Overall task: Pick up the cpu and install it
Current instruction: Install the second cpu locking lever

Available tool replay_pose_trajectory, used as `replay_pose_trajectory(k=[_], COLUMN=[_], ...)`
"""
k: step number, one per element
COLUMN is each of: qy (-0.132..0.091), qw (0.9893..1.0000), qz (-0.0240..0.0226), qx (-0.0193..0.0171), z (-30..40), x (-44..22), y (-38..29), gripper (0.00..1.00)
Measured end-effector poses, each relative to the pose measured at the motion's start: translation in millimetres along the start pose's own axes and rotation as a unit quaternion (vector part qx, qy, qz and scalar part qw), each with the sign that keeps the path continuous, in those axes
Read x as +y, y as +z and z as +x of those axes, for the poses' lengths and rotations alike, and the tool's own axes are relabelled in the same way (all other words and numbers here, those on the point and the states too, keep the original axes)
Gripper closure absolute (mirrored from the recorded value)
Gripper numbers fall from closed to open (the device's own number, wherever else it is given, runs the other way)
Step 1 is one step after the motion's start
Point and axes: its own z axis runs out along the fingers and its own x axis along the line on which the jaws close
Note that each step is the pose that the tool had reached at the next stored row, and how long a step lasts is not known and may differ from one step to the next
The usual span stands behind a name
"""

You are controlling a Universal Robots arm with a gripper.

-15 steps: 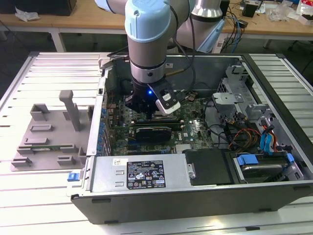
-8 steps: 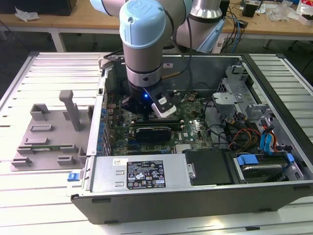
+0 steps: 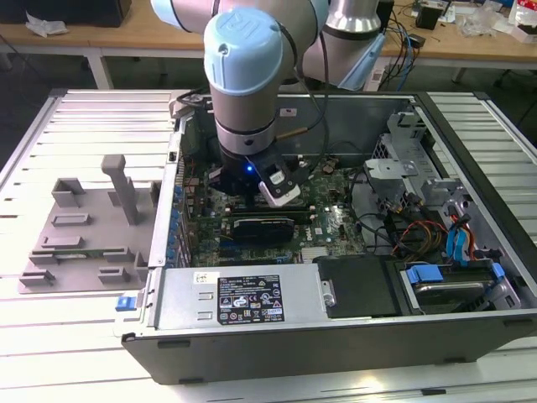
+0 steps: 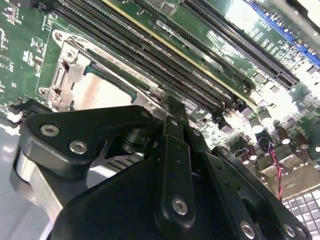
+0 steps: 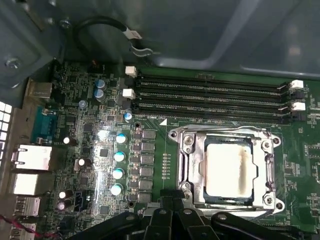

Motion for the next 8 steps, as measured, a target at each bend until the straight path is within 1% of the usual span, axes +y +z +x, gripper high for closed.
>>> replay_pose_trajectory(k=[2,5,6,8], qy=[0.000,0.000,0.000,0.001], qw=[1.0000,1.0000,1.0000,1.0000], qz=[0.0001,0.0000,0.0000,-0.0001], qx=[0.0001,0.0001,0.0001,0.0015], z=[-0.4,-4.3,-7.0,-16.6], x=[1.2,8.3,9.3,8.7], y=[-5.7,-41.3,-46.7,-46.7], gripper=[0.89,0.89,0.89,0.89])
